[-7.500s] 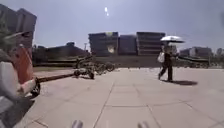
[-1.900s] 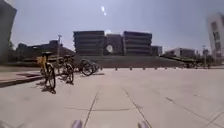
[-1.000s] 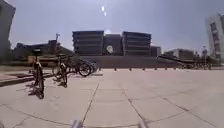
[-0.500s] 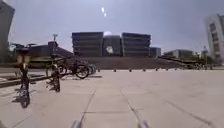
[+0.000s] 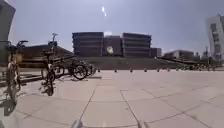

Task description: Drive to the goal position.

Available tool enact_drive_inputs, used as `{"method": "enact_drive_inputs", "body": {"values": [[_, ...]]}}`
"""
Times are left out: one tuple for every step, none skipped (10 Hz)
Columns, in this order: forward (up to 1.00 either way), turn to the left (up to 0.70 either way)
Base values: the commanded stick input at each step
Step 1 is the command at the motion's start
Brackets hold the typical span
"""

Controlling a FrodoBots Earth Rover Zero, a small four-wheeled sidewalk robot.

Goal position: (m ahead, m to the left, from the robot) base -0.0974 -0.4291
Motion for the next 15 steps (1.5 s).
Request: {"method": "enact_drive_inputs", "body": {"values": [[0.00,0.00],[0.00,0.00],[0.00,0.00],[0.00,0.00],[0.07,0.00],[0.20,0.00],[0.32,0.00],[0.44,0.00],[0.56,0.00],[0.68,0.00],[0.80,0.00],[0.85,0.00],[0.85,0.00],[0.85,0.00],[0.85,0.00]]}}
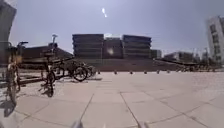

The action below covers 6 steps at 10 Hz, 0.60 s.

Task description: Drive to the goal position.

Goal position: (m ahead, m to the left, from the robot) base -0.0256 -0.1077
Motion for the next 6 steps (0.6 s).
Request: {"method": "enact_drive_inputs", "body": {"values": [[0.85,0.00],[0.85,0.00],[0.85,0.00],[0.85,0.00],[0.85,0.00],[0.85,0.00]]}}
